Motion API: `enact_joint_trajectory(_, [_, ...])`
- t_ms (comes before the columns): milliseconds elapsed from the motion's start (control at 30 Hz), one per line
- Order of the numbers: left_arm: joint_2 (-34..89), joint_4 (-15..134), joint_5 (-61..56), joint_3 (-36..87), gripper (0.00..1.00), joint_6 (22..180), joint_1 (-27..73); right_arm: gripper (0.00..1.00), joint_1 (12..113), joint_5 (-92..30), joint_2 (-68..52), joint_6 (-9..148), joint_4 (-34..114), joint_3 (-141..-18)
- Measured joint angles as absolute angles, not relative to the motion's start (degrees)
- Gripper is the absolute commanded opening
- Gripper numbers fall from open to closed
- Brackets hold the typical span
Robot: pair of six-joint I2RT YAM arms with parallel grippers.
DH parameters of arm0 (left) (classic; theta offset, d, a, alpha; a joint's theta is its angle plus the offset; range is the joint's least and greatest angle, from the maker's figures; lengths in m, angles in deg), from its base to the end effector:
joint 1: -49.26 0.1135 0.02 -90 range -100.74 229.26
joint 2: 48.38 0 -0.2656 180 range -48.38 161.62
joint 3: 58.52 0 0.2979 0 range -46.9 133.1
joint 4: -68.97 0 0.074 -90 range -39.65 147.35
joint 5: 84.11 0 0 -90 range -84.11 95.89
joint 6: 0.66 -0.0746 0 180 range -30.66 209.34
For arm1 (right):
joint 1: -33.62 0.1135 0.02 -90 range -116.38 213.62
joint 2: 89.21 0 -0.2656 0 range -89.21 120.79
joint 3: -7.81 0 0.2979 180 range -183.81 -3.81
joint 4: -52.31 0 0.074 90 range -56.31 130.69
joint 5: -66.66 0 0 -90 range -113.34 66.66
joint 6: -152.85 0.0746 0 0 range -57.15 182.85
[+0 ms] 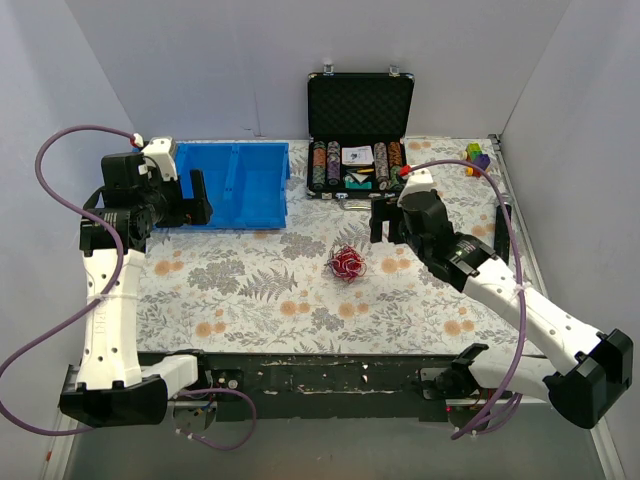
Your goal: Untangle the cables
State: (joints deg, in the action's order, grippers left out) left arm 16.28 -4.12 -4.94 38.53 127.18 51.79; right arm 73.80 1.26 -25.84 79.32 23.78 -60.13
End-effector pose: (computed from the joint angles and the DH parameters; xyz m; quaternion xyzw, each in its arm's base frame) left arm 0.2699 -0.0021 0.4171 -0.2753 0.8628 -0.2077 0.3696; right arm 0.2703 0.1876 0.3171 -0.0547 0.8256 0.0954 0.5534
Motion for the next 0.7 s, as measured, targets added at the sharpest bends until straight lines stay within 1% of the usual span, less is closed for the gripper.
enact_joint_trajectory(167, [16.44,-4.01,-3.87,38.53,0.98,127.55,51.79,0.96,73.73,0.28,-23.83,80.59,23.74,-60.17])
enact_joint_trajectory(233, [16.44,-4.03,-3.98,38.53,0.98,127.55,51.79,0.92,73.73,0.35,-21.97,81.33,23.69,-60.43])
enact_joint_trajectory(333, [16.44,-4.05,-4.52,38.53,0.98,127.53,51.79,0.81,73.73,0.19,-18.23,82.05,23.39,-61.46])
enact_joint_trajectory(367, [16.44,-4.05,-4.72,38.53,0.98,127.53,51.79,0.80,73.73,-0.11,-16.98,82.12,23.26,-61.99])
enact_joint_trajectory(467, [16.44,-4.03,-5.40,38.53,0.98,127.55,51.79,0.80,73.73,-1.34,-13.60,82.14,22.77,-64.35])
enact_joint_trajectory(567, [16.55,-3.88,-6.05,38.20,0.98,127.73,51.79,0.85,73.73,-3.00,-10.38,82.40,23.58,-67.62])
enact_joint_trajectory(700, [17.38,-3.90,-6.88,38.03,0.98,128.17,51.79,0.86,73.89,-5.40,-5.18,83.99,26.84,-72.32])
